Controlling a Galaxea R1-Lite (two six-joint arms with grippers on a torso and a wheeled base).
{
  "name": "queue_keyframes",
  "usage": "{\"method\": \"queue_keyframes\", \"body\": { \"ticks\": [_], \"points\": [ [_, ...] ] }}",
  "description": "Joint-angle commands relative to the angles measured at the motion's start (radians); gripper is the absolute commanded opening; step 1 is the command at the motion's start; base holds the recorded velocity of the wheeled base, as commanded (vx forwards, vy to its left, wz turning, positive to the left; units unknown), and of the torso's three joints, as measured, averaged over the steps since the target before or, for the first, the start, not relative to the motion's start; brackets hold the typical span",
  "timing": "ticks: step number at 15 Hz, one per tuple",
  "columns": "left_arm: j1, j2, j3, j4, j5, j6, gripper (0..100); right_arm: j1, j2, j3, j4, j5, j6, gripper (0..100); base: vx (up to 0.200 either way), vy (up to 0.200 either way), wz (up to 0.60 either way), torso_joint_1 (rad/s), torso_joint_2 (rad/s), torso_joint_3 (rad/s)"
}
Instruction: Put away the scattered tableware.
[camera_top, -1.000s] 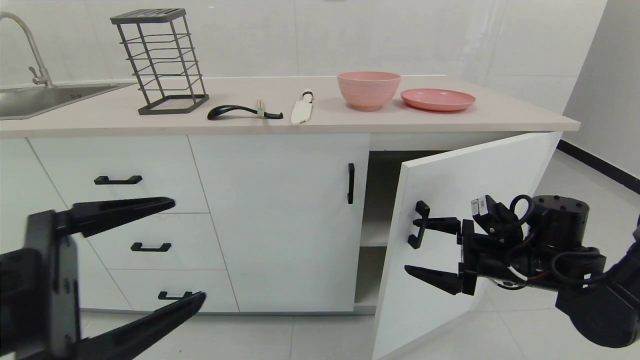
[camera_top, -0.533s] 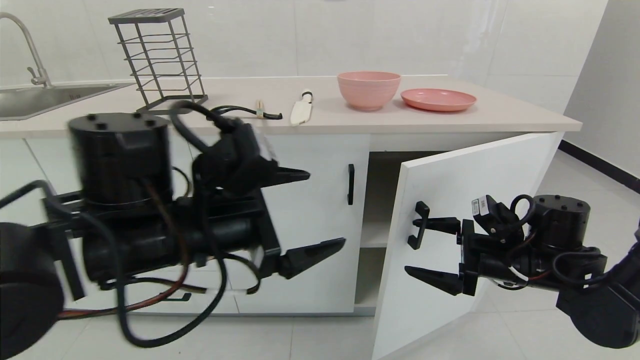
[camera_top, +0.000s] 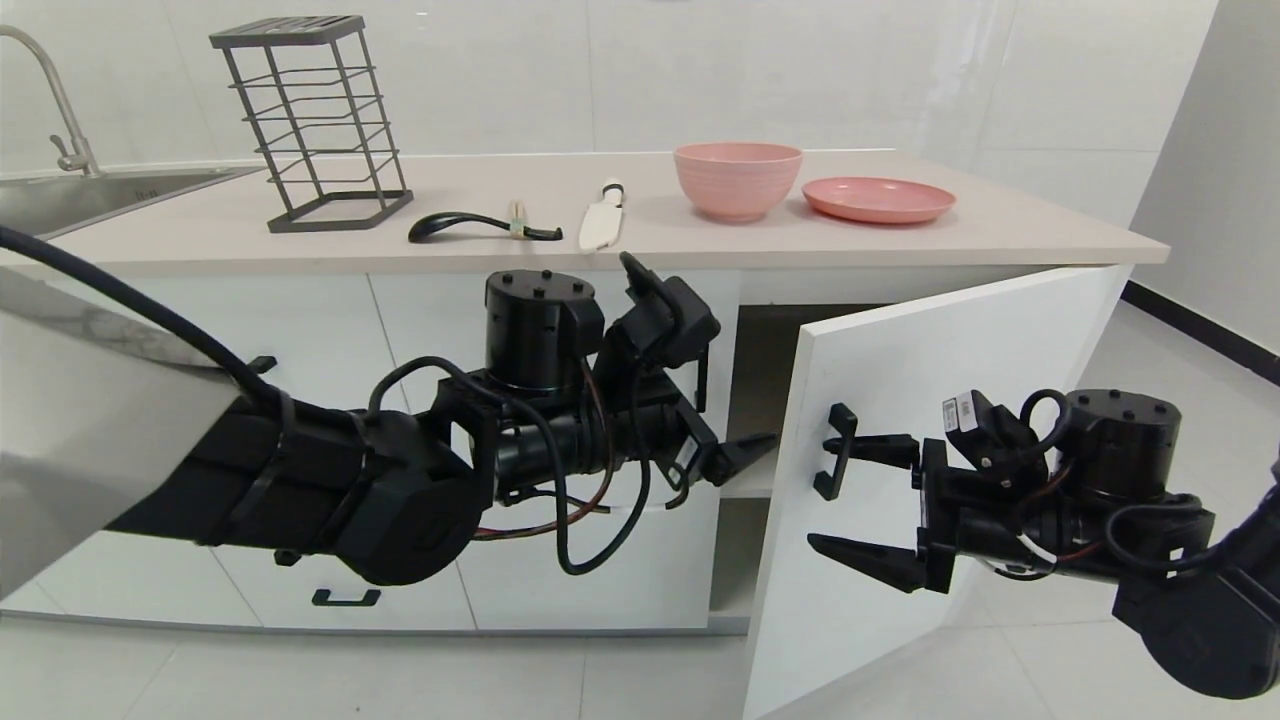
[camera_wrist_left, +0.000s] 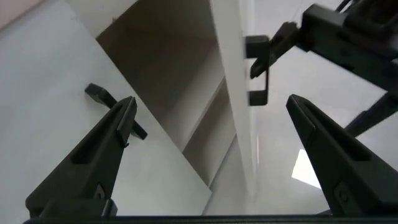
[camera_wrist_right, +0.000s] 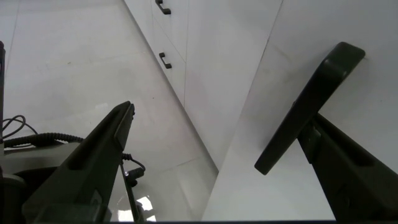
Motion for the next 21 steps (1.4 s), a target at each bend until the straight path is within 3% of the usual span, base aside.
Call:
{"method": "queue_keyframes", "body": {
  "ticks": [1,3,4,7,13,18,21],
  "points": [
    [0.003,0.027,-0.004,-0.001,-0.002,0.001,100,0.016,-0.006,0.000,-0.002,-0.001,-0.001,100,0.000,0.000,0.00,0.000,0.00,0.000],
    [0.003,0.038,-0.004,-0.029,-0.016,0.002,100,0.016,-0.006,0.000,-0.002,-0.001,-0.001,100,0.000,0.000,0.00,0.000,0.00,0.000],
    [-0.001,0.050,-0.004,-0.061,-0.054,0.002,100,0.016,-0.006,0.000,-0.002,-0.001,-0.001,100,0.000,0.000,0.00,0.000,0.00,0.000],
    [-0.006,0.090,-0.007,-0.157,-0.249,0.004,100,0.016,-0.009,0.001,-0.002,-0.001,-0.001,100,0.000,0.000,0.00,0.000,0.00,0.000],
    [-0.010,0.122,-0.027,-0.199,-0.256,0.005,100,0.015,-0.032,0.023,-0.002,-0.001,-0.002,100,0.000,0.000,0.00,0.000,0.00,0.000],
    [-0.018,0.206,-0.120,-0.257,-0.284,-0.013,100,0.012,-0.032,0.029,-0.002,-0.001,-0.002,100,0.000,0.000,0.00,0.000,0.00,0.000],
    [-0.058,0.243,-0.160,-0.286,-0.310,-0.015,100,0.009,-0.032,0.029,-0.002,-0.001,-0.002,100,0.000,0.000,0.00,0.000,0.00,0.000]
  ]
}}
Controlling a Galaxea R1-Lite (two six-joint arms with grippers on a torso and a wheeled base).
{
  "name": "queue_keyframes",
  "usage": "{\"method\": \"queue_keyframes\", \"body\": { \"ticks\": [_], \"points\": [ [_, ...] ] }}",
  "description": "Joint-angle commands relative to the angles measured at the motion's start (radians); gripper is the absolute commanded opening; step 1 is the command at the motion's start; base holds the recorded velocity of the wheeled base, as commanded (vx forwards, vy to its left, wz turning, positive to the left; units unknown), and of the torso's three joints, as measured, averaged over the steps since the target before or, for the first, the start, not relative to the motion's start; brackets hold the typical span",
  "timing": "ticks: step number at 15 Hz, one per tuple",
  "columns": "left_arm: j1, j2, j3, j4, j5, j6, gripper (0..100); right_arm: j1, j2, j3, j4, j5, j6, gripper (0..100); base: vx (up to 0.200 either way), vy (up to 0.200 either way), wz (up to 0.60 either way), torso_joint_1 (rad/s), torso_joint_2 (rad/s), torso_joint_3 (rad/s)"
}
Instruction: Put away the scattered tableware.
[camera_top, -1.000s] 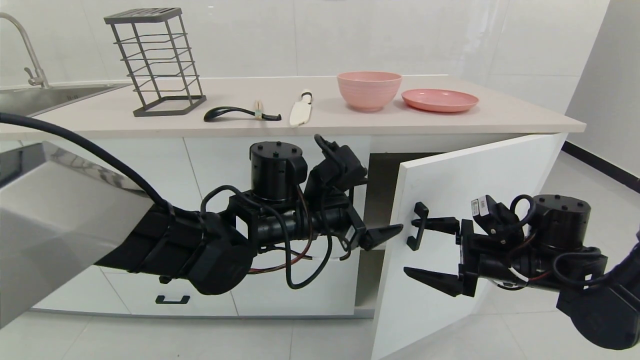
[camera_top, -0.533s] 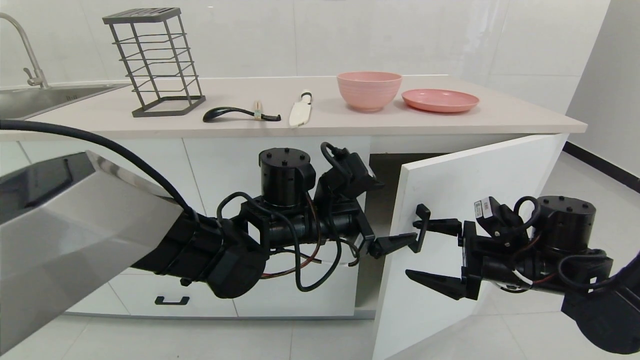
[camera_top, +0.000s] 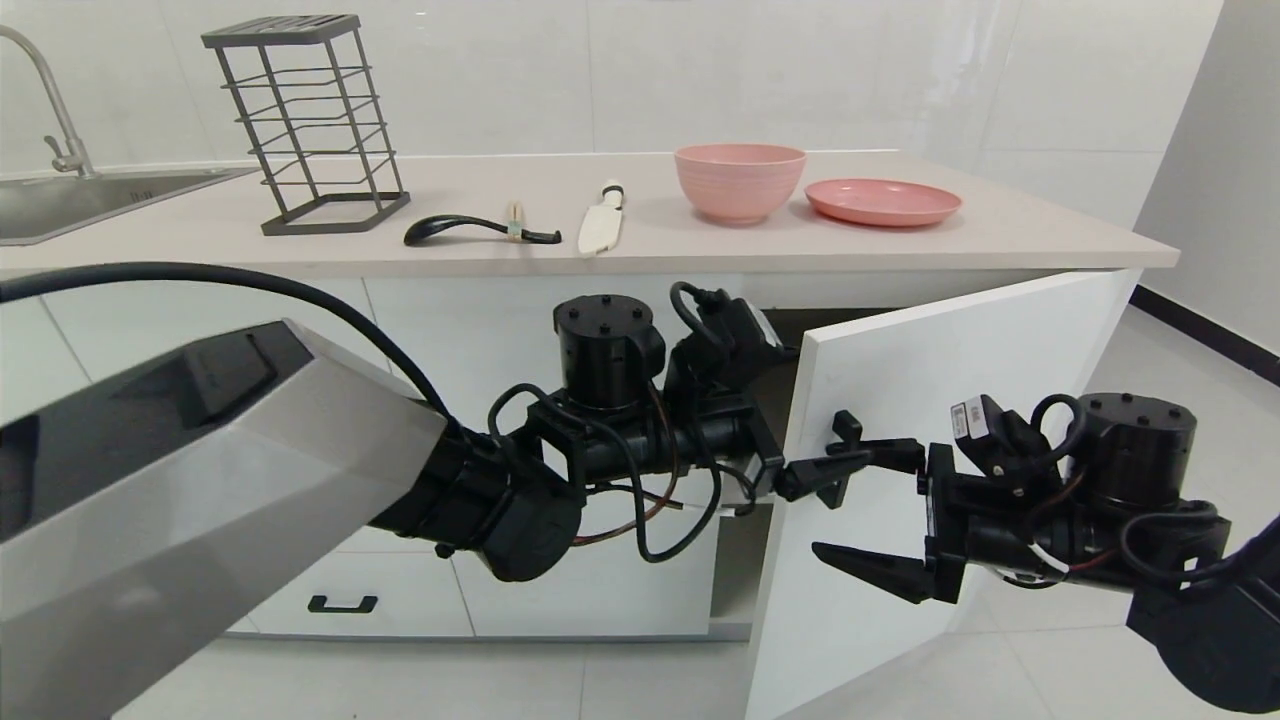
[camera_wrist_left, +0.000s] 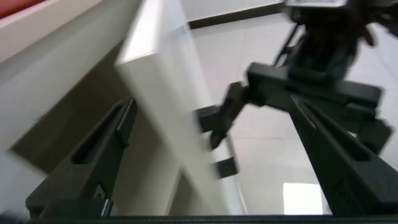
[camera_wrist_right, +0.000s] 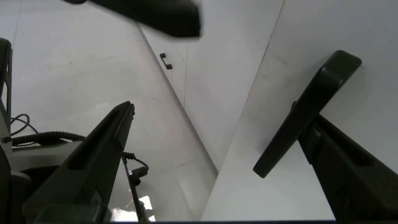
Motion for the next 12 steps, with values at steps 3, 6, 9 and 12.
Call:
{"method": "queue_keyframes", "body": {
  "ticks": [3,6,9,12],
  "points": [
    [-0.035,0.037,-0.013,-0.005,-0.005,-0.016,100,-0.019,-0.001,0.000,0.000,0.000,-0.002,100,0.000,0.000,0.00,0.000,0.00,0.000],
    [-0.035,0.054,-0.020,-0.005,-0.003,-0.017,100,-0.115,0.002,-0.003,-0.012,0.023,-0.002,100,0.000,0.000,0.00,0.000,0.00,0.000],
    [-0.035,0.072,-0.034,-0.005,-0.003,-0.017,100,-0.172,0.002,0.026,-0.035,0.066,-0.011,100,0.000,0.000,0.00,0.000,0.00,0.000],
    [-0.035,0.095,-0.059,-0.005,-0.003,-0.017,100,-0.192,-0.001,0.067,-0.035,0.080,-0.029,100,0.000,0.000,0.00,0.000,0.00,0.000]
  ]
}}
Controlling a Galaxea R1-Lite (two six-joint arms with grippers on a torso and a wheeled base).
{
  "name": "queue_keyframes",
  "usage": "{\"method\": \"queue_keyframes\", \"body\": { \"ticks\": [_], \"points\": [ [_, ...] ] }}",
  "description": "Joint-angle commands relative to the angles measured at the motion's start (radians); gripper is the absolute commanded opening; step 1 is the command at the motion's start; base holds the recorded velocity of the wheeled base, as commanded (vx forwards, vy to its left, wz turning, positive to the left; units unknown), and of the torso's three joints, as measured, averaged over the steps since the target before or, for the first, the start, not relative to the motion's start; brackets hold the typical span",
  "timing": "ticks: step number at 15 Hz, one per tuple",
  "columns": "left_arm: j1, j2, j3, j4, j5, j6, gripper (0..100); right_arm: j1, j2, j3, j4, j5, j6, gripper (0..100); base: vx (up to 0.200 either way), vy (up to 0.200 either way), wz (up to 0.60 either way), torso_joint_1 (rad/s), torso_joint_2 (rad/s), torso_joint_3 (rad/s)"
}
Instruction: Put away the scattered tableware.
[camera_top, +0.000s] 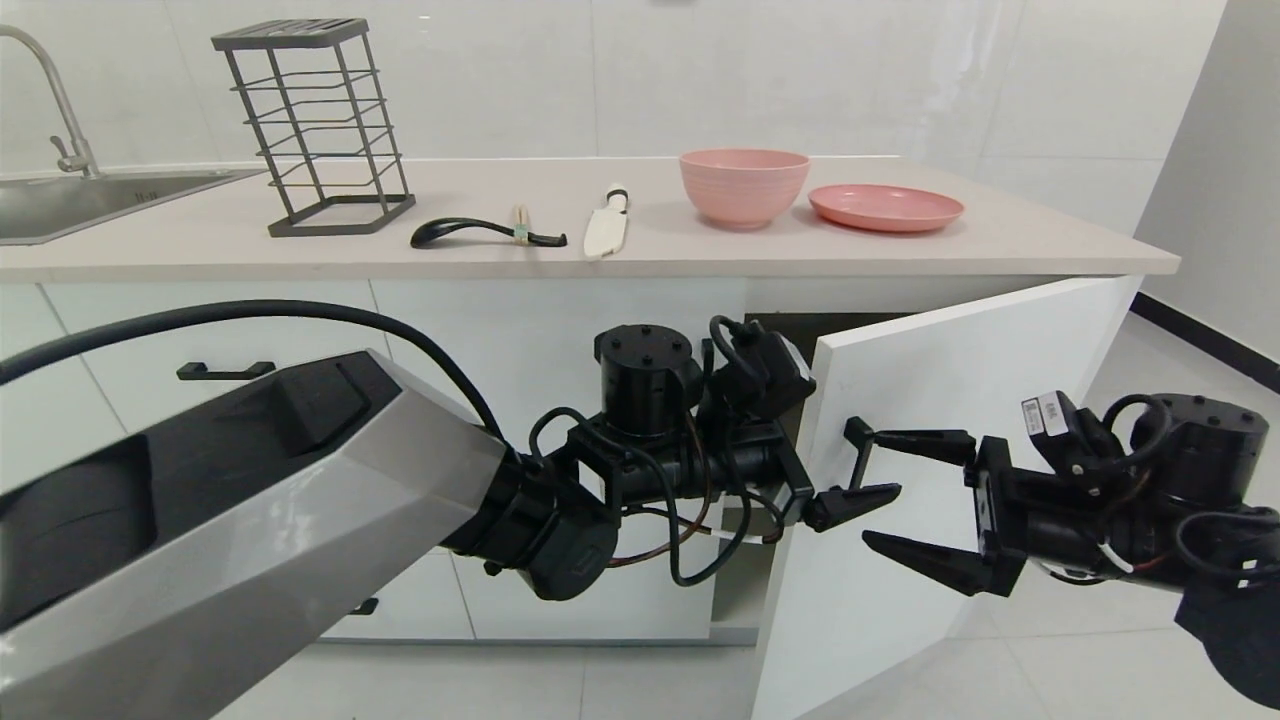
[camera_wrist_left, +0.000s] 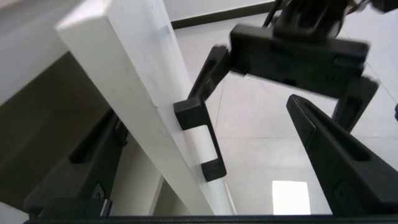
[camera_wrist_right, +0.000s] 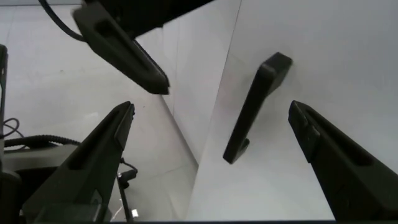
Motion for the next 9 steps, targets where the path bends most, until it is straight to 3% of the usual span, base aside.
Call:
{"method": "queue_keyframes", "body": {
  "ticks": [1,5,7,9],
  "points": [
    [0.001,0.015,-0.009,-0.003,0.002,0.000,100,-0.015,0.004,0.028,0.013,-0.007,0.000,100,0.000,0.000,0.00,0.000,0.00,0.000],
    [0.006,0.020,-0.017,-0.003,0.002,-0.001,100,-0.029,-0.125,0.151,0.017,0.026,-0.030,100,0.000,0.000,0.00,0.000,0.00,0.000],
    [0.009,0.019,-0.020,-0.004,0.002,-0.003,100,-0.053,-0.270,0.225,0.017,0.026,-0.032,100,0.000,0.000,0.00,0.000,0.00,0.000],
    [0.004,0.020,-0.018,-0.026,0.002,-0.029,100,-0.078,-0.521,0.228,0.017,0.020,-0.030,100,0.000,0.000,0.00,0.000,0.00,0.000]
  ]
}}
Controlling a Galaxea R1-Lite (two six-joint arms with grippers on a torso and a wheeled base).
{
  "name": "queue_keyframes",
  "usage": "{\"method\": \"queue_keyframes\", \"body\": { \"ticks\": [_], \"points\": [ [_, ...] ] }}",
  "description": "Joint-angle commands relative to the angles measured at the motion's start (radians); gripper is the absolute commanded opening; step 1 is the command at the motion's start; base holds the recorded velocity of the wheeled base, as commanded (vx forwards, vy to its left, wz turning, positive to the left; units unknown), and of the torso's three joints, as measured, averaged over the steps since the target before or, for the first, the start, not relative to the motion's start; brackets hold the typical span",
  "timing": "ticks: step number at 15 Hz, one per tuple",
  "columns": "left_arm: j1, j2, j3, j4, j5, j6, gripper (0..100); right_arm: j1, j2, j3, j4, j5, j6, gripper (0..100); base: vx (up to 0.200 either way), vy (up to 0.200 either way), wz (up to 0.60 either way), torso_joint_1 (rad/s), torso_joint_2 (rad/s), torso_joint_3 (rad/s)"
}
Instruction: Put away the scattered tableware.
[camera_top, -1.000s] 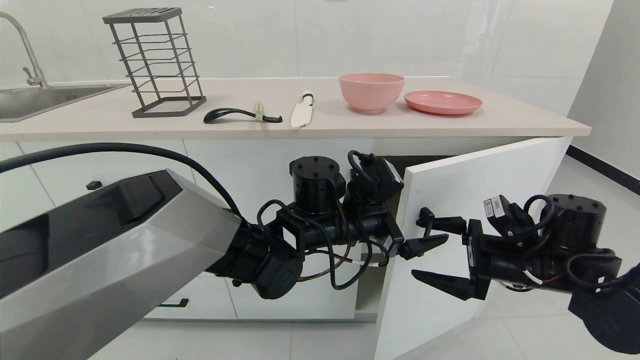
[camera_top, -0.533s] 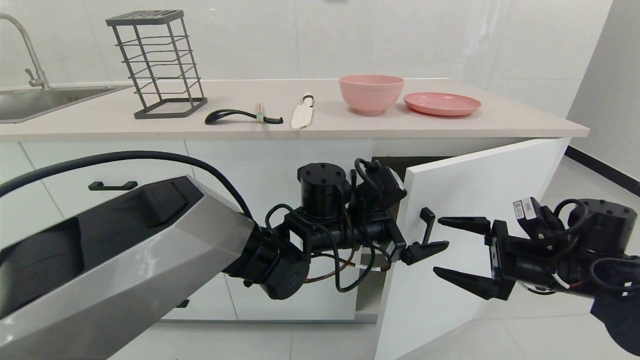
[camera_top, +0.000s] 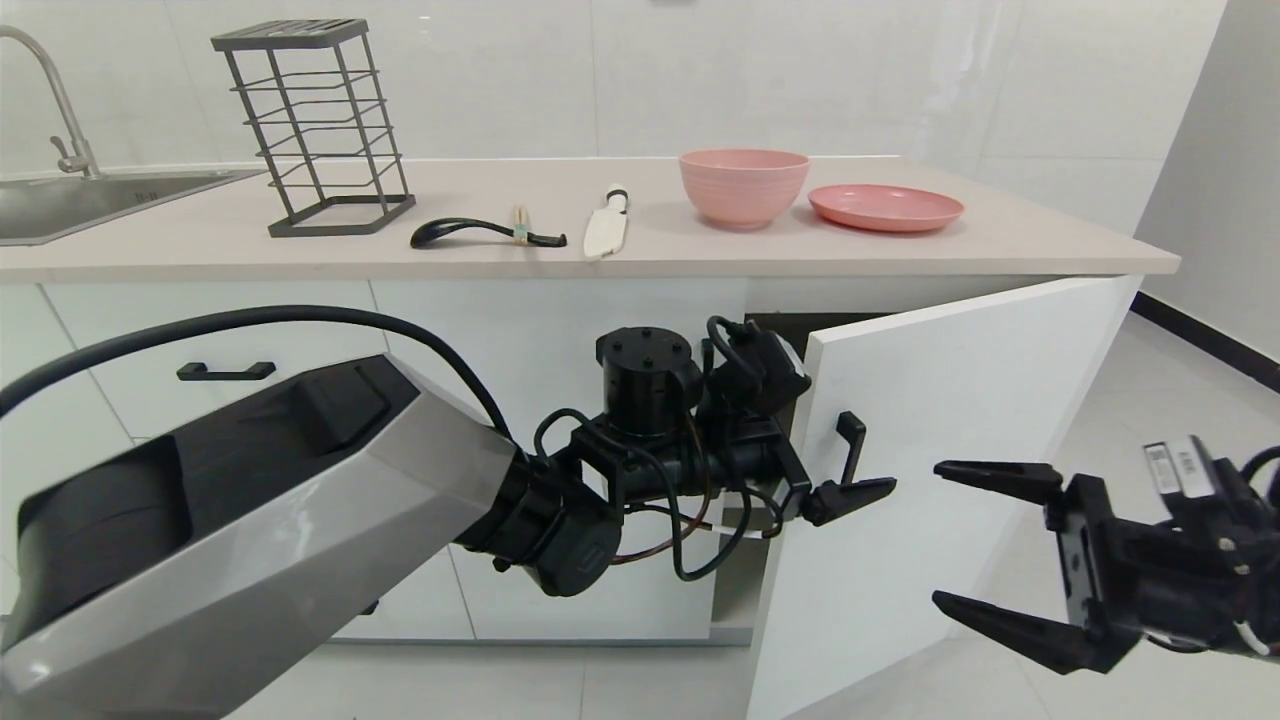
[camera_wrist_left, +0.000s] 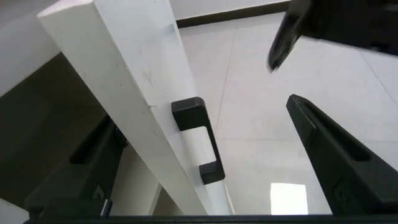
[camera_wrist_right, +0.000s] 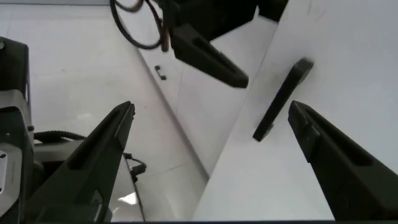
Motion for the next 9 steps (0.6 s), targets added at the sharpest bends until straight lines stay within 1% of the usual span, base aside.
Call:
{"method": "queue_keyframes", "body": {
  "ticks": [1,2,3,4,5,6,7,8,9],
  "points": [
    [-0.007,-0.002,0.002,-0.011,0.000,-0.013,100,-0.071,-0.399,0.008,0.002,-0.010,0.001,100,0.000,0.000,0.00,0.000,0.00,0.000],
    [-0.009,-0.004,0.005,-0.019,0.000,-0.017,100,-0.137,-0.511,-0.012,0.004,-0.013,0.006,100,0.000,0.000,0.00,0.000,0.00,0.000],
    [-0.013,-0.004,0.006,-0.027,0.000,-0.017,100,-0.284,-0.666,-0.055,0.002,-0.013,0.034,100,0.000,0.000,0.00,0.000,0.00,0.000],
    [-0.013,-0.002,0.006,-0.027,0.000,-0.020,100,-0.424,-0.807,-0.066,0.002,-0.013,0.121,100,0.000,0.000,0.00,0.000,0.00,0.000],
    [-0.015,-0.002,0.006,-0.027,0.000,-0.024,100,-0.524,-0.934,-0.053,0.004,-0.014,0.244,100,0.000,0.000,0.00,0.000,0.00,0.000],
    [-0.016,-0.002,0.006,-0.027,0.000,-0.025,100,-0.623,-1.080,-0.029,0.004,-0.011,0.422,100,0.000,0.000,0.00,0.000,0.00,0.000],
    [-0.019,-0.002,0.006,-0.027,0.002,-0.025,100,-0.686,-1.172,-0.015,0.004,-0.010,0.554,100,0.000,0.000,0.00,0.000,0.00,0.000],
    [-0.023,-0.002,0.006,-0.027,0.005,-0.027,100,-0.700,-1.215,-0.004,0.002,-0.008,0.580,100,0.000,0.000,0.00,0.000,0.00,0.000],
    [-0.033,-0.002,0.006,-0.024,0.008,-0.027,100,-0.636,-1.220,-0.010,-0.001,0.010,0.535,100,0.000,0.000,0.00,0.000,0.00,0.000]
  ]
}}
